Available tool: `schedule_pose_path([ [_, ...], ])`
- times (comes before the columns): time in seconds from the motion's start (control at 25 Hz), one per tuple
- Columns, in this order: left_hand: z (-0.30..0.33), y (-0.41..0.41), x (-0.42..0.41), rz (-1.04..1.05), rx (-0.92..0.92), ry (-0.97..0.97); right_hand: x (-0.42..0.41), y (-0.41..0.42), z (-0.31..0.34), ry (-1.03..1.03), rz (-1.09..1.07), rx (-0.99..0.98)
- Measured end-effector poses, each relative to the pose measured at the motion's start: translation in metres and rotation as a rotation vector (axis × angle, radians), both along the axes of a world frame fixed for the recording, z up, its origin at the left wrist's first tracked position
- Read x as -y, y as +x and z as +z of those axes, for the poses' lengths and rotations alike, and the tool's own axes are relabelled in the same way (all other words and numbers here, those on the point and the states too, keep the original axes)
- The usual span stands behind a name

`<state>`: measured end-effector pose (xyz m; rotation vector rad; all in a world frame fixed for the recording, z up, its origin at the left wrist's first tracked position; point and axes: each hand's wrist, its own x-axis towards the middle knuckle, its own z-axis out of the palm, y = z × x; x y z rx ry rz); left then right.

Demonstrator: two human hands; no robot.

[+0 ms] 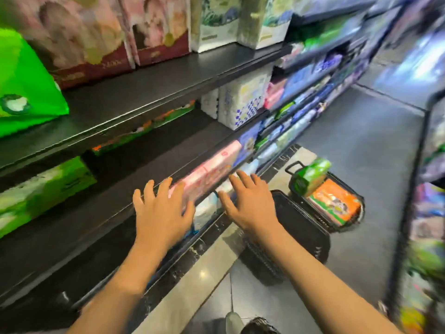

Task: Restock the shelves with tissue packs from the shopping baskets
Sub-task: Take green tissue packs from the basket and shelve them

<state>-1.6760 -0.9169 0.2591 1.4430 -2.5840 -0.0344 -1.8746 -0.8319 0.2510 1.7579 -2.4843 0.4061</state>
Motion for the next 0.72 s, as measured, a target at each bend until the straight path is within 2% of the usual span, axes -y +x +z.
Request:
schedule_pose_path([
  [0.2, -0.016, -0.102, -0.064, -0.417, -0.049, 0.127, -0.139, -0.040, -0.011, 0.099, -0.480, 0.033],
  [0.36, -0.021, -0.160, -0.129, -0.609, -0.009, 0.135, -0.226, -0.056, -0.020, 0.092, -0.704, 0.070],
  [0.52, -0.027, -0.212, -0.195, -0.710, 0.024, 0.124, -0.301, -0.091, -0.035, 0.089, -0.814, 0.117],
  [0.72, -0.033, -0.296, -0.281, -0.704, 0.023, 0.108, -0.387, -0.164, -0.042, 0.054, -0.798, 0.155],
])
